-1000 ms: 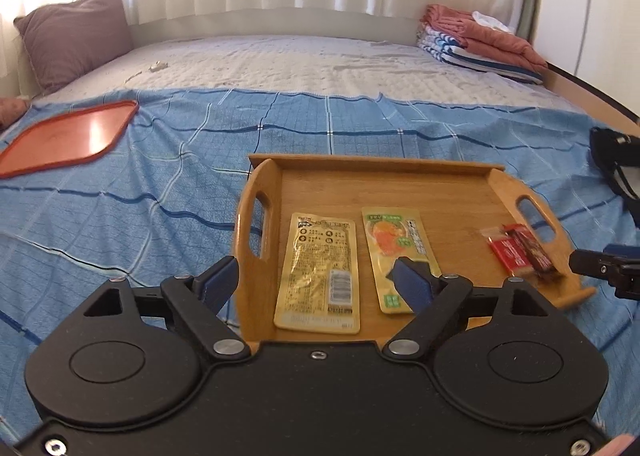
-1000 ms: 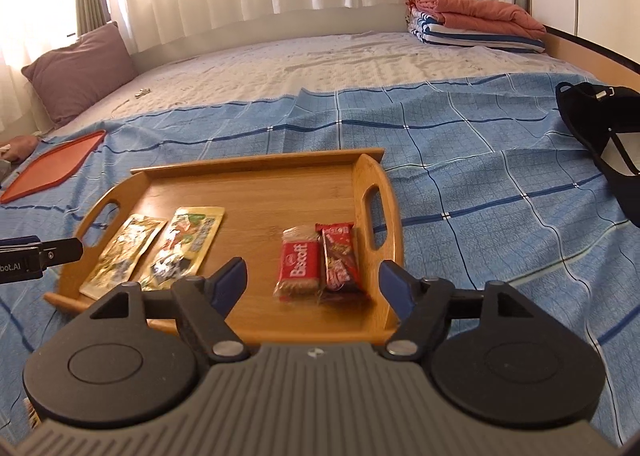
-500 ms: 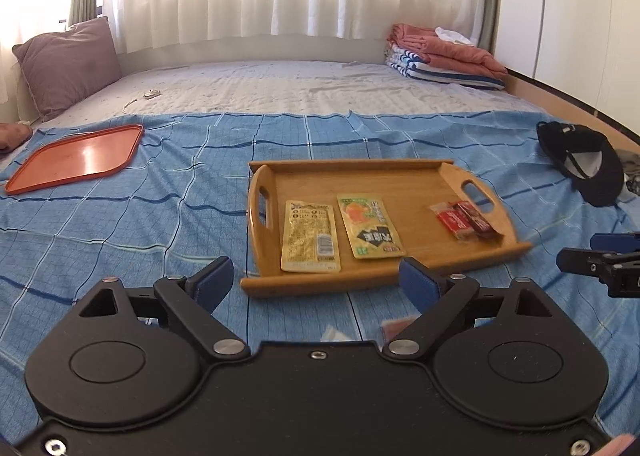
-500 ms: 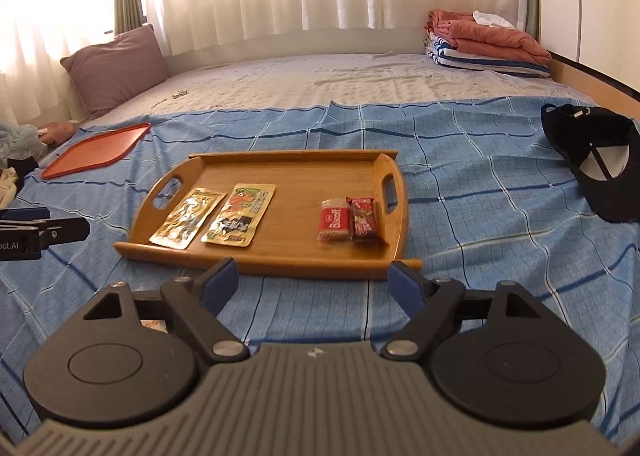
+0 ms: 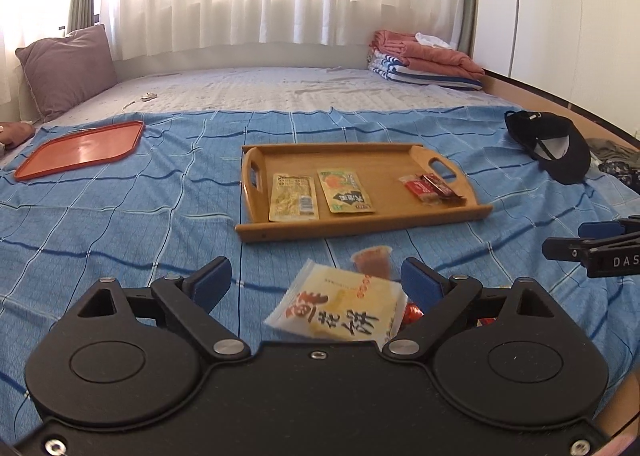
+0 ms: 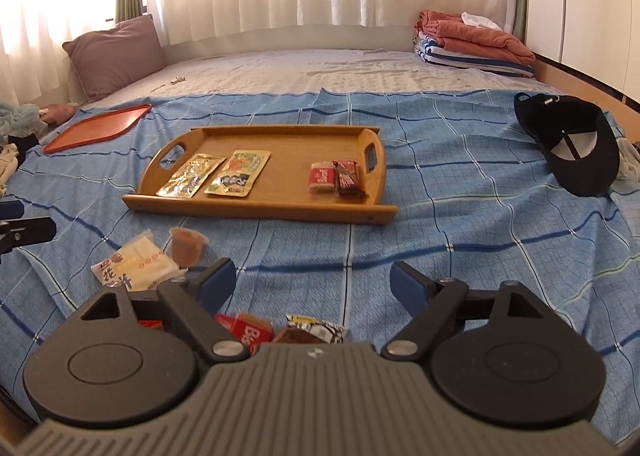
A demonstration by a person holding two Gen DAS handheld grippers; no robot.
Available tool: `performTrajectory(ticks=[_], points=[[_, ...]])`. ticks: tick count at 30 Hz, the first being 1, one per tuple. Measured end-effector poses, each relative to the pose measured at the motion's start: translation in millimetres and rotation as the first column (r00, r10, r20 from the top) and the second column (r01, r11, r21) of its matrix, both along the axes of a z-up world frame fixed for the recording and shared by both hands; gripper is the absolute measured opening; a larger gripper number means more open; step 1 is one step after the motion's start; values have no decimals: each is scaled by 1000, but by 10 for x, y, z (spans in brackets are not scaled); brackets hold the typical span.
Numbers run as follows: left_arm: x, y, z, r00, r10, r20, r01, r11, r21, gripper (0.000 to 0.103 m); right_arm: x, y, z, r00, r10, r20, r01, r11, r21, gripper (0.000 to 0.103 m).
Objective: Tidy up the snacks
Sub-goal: 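Withdraw both open tools from the tray back toward the snack pile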
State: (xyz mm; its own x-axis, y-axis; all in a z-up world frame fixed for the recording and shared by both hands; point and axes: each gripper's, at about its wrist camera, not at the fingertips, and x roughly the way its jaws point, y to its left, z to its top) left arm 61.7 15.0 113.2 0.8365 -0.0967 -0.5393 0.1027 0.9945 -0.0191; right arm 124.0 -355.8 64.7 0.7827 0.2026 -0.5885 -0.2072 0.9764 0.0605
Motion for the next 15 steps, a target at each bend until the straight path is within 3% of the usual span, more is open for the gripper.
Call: performTrajectory(ticks=[15], points=[[-287,-113,-512,999,19,-48,-19,1000,12,92,-265,-110,-329,998,-54,-31,54,999,-8,90]])
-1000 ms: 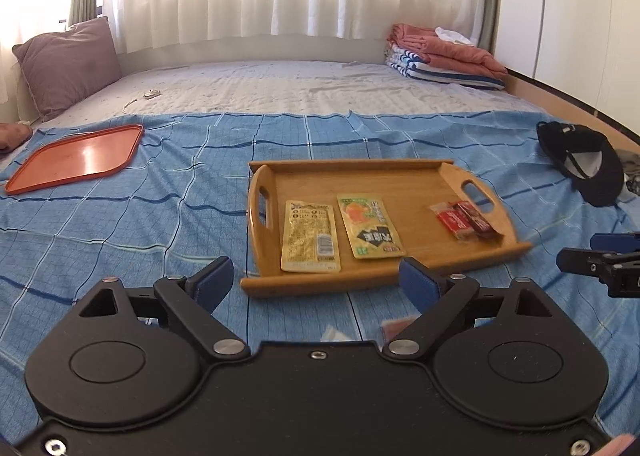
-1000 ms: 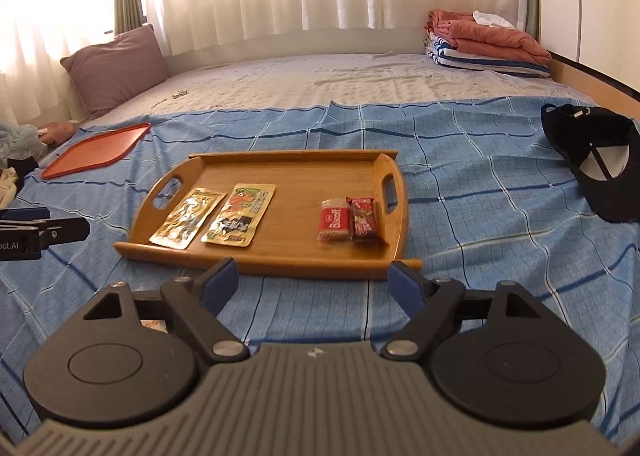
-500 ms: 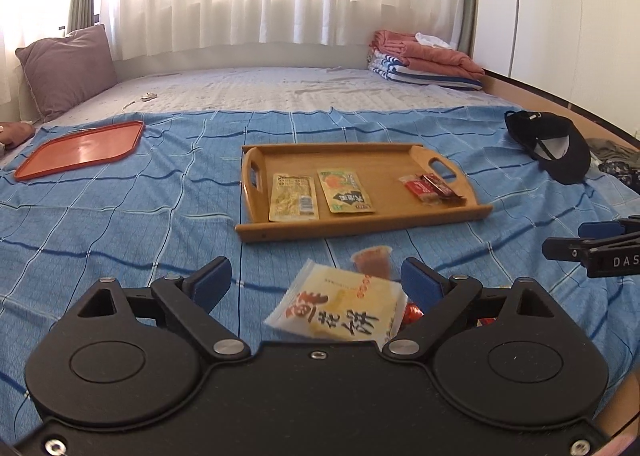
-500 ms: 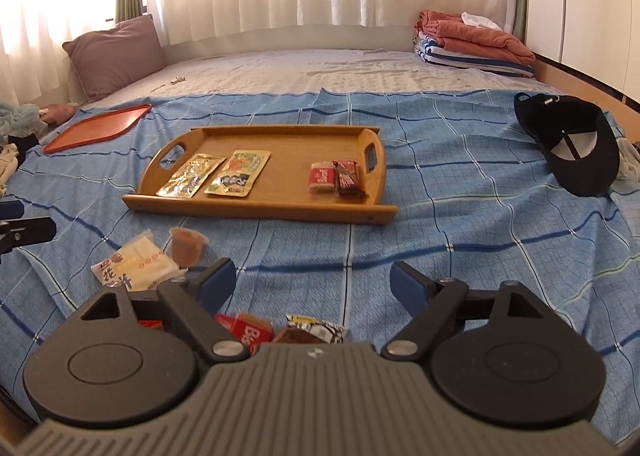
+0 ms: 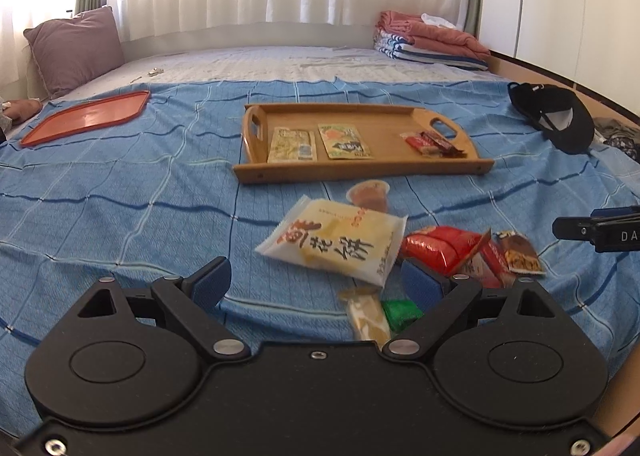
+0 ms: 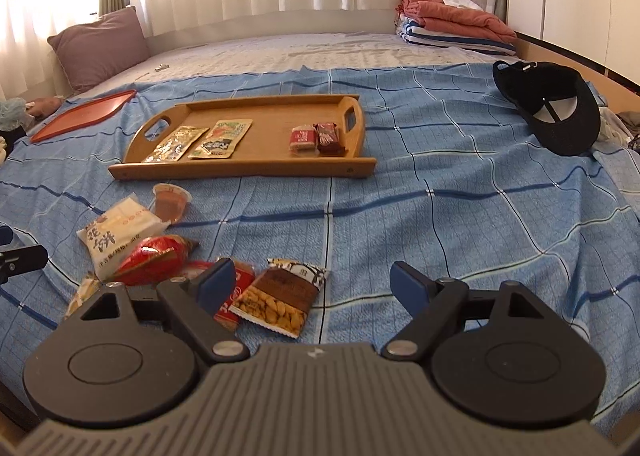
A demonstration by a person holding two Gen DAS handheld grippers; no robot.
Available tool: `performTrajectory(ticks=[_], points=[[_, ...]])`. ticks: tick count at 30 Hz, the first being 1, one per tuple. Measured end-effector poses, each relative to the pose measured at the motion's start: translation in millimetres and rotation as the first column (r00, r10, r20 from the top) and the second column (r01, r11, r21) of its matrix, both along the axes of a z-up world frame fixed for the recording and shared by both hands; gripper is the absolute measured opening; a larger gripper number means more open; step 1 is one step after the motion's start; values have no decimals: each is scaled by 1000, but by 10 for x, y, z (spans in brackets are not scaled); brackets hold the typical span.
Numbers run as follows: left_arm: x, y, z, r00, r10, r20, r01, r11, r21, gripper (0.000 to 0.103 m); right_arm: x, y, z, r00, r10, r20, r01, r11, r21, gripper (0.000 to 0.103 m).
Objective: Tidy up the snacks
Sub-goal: 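Withdraw both open tools from the tray back toward the snack pile, then grasp the cream wafer bar with the left tool while the right tool grasps the peanut pack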
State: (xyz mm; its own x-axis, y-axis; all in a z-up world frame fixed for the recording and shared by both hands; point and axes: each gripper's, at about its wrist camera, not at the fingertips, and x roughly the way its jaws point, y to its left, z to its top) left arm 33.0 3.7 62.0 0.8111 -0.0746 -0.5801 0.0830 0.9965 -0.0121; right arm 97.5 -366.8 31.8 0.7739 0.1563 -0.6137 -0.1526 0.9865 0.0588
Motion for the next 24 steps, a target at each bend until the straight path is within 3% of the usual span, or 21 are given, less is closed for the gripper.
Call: performTrajectory(ticks=[5,11,14,19,24], points=[[-31,-76,-199,1000,0,-19,0,1000,3,92,-75,32,-147,996,-76,55,79,995,-60,90],[-28,-136,-350,1000,11,-13,-11,1000,-1,84,-83,54,-266,996,-71,60,73,997,-39,90],[-36,-137,-400,1000,24,-10,-24,999,-22,77,-40,104,-331,997,-56,50,58,998,-40,90],[-89,-146,-420,999,36,2,-36,999,-9,50,47,239,-491,1000,-19,5,19,999,-31,87],[-217,-130,-460,999,39,13,-39,999,-5,45,92,298,-538,999,-29,16,30,1000,-11,85]])
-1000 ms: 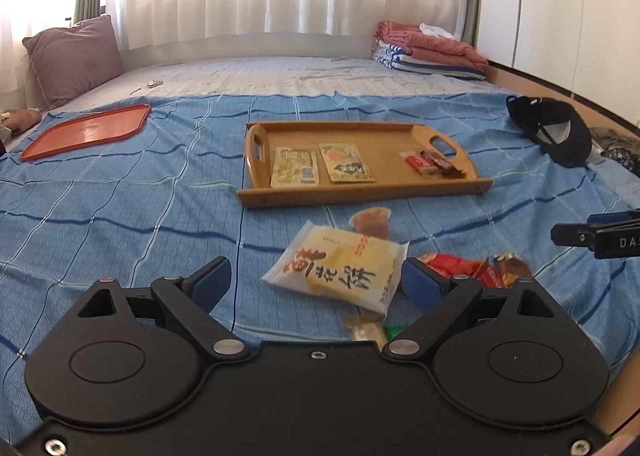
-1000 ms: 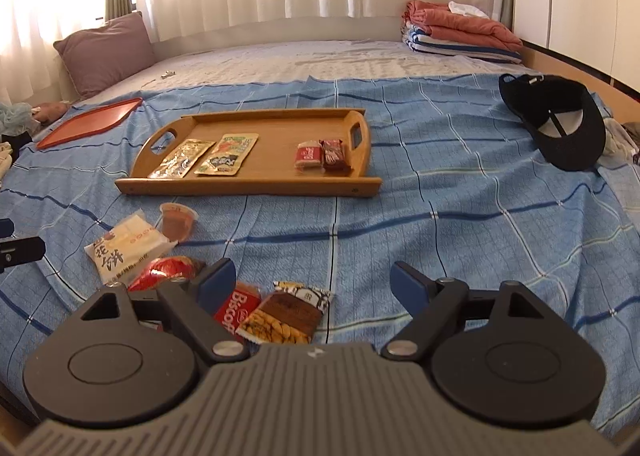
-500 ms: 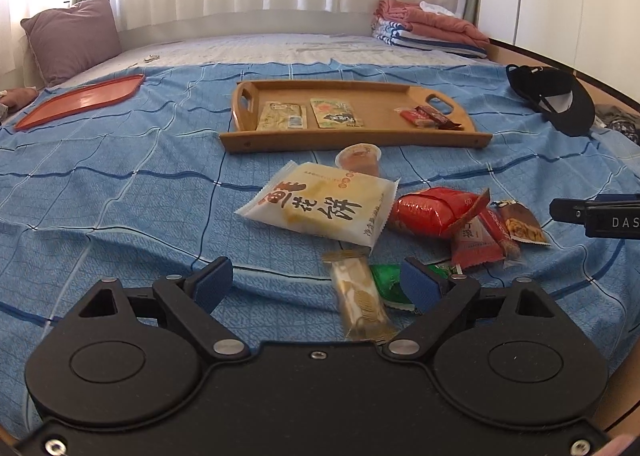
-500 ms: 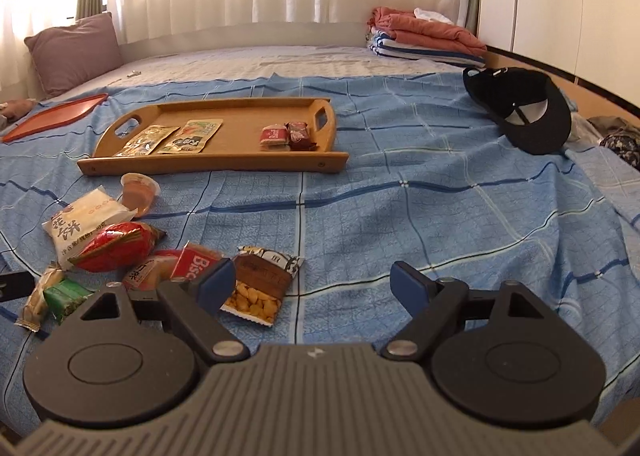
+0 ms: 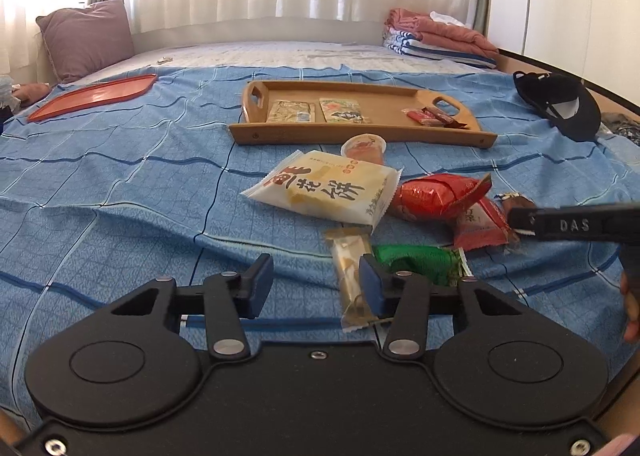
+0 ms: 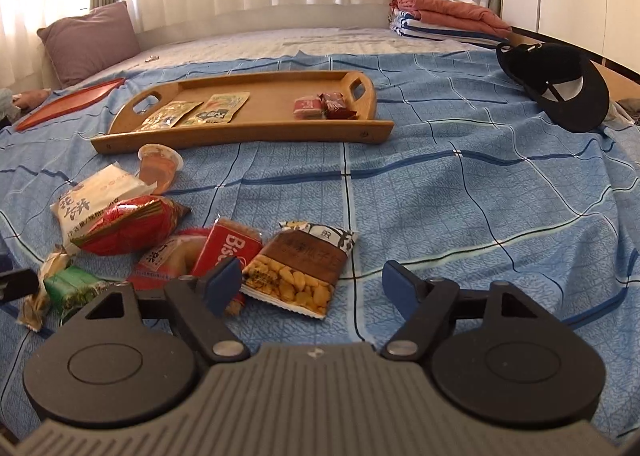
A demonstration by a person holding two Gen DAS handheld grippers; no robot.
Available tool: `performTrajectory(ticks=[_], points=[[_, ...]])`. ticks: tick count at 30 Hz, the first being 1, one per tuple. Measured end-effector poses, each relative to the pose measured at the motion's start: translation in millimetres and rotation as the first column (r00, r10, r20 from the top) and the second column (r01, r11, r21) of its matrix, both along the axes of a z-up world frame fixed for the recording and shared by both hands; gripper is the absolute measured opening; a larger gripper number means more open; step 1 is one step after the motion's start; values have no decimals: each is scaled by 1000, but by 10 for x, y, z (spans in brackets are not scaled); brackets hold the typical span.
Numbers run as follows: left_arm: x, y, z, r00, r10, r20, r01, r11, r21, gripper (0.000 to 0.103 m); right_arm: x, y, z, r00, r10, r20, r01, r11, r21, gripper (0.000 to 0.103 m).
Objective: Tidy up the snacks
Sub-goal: 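Grasp the cream wafer bar with the left tool while the right tool grasps the peanut pack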
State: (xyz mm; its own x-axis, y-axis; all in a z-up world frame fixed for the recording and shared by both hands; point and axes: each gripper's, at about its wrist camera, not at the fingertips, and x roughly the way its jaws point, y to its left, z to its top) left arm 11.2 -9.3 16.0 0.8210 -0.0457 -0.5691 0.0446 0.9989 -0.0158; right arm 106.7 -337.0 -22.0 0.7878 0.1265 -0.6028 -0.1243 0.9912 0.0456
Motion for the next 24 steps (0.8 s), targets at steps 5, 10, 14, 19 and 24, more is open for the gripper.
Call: performTrajectory(ticks=[5,10,14,19,24], points=[[-1,-41,24,1000,-5,-12,4,1000,-24,45,69,32,-3,1000,-21,6,21,1000,-10,84],[6,-142,98,999,-35,-1,35,998,-49,43,130,1,-40,997,-78,0,78,997,-26,78],[50,-183,56,1000,-4,-19,4,1000,-20,35,130,-36,-58,997,-74,5,74,997,-32,78],[-60,-140,11,1000,-5,-19,4,999,-41,24,88,-39,-92,998,-55,20,55,998,-22,76],[-86,-169,-33,1000,-11,-18,10,1000,-19,25,40,18,-131,999,-24,38,26,998,-50,77]])
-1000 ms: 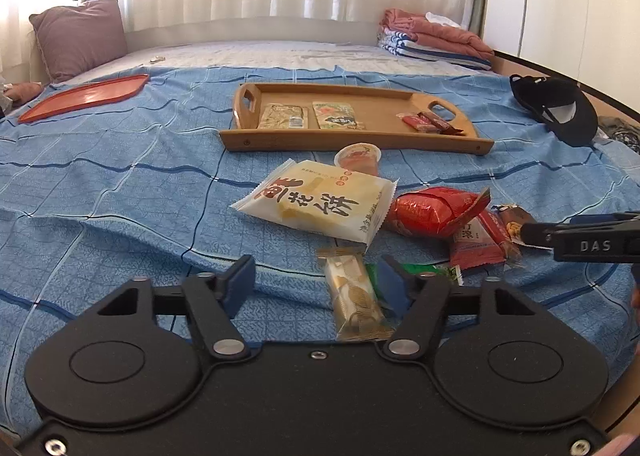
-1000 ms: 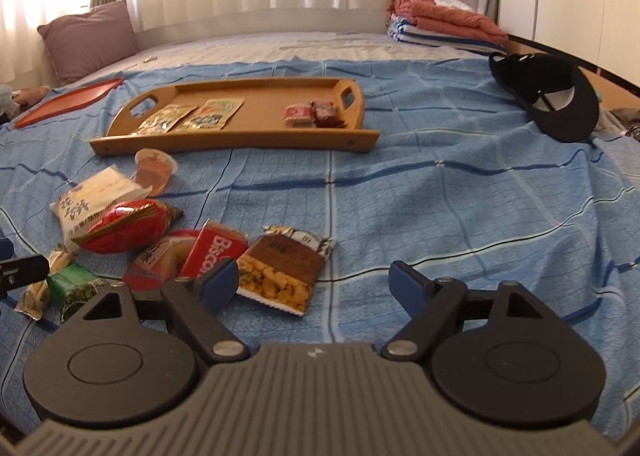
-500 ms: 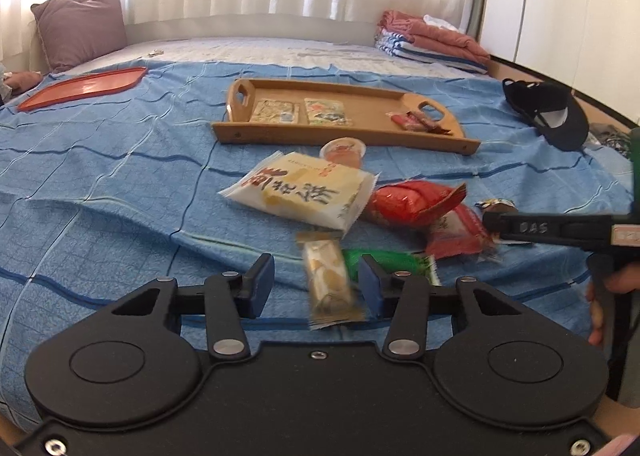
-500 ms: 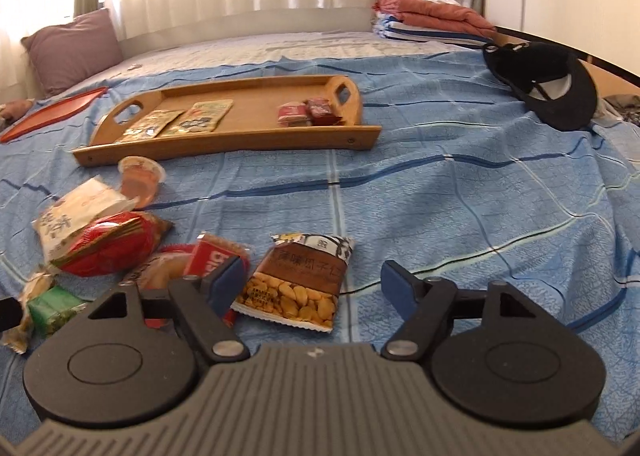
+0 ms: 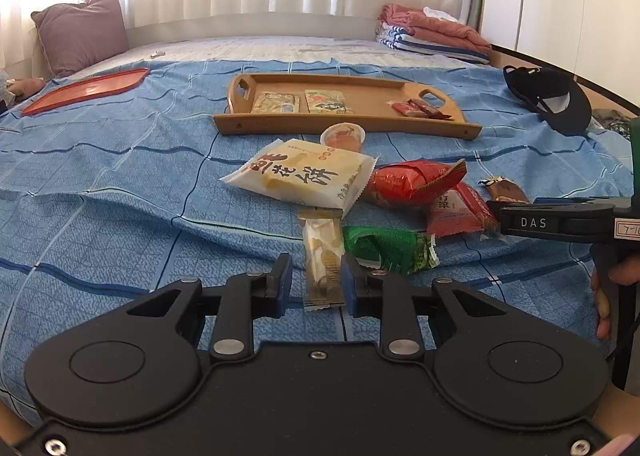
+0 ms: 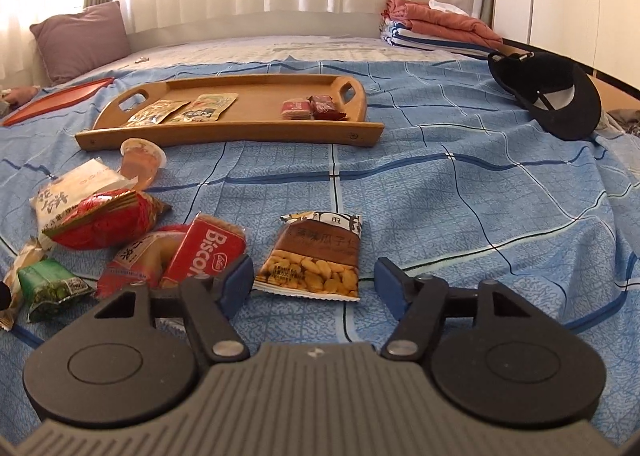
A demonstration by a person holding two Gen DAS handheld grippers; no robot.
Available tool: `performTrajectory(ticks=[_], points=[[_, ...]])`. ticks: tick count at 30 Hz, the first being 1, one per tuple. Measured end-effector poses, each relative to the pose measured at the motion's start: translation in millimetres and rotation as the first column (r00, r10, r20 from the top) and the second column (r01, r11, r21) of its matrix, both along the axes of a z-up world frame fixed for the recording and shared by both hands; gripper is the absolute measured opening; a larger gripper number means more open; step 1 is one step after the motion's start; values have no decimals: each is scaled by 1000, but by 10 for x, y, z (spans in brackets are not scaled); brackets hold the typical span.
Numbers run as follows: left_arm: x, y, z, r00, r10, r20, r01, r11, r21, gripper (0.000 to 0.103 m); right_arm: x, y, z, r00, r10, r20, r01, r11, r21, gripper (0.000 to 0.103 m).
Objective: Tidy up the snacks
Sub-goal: 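Grasp the cream wafer bar with the left tool while the right tool grasps the peanut pack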
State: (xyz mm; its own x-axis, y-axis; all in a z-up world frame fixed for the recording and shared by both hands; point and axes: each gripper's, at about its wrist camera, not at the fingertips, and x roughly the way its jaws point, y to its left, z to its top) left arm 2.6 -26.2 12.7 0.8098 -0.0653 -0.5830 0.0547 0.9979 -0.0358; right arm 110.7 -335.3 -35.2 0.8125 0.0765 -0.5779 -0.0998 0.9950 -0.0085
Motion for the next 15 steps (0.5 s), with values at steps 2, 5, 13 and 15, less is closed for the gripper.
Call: performTrajectory(ticks=[2,5,13,15], points=[[23,-21,-1,1000,0,-1,0,1000,2,25,2,14,-3,1000,1,1,-1,1000,-5,77],[56,-59,-5,1000,10,6,-10,1000,17,28,1,21,-6,1000,2,-1,-2,1000,0,77],[164,-130,-82,999,30,-15,-30,999,39,38,8,16,-22,1000,3,2,-3,1000,-4,78],[183,-162,-103,999,31,-12,-31,998,55,39,7,17,-22,1000,3,3,-3,1000,-3,78]])
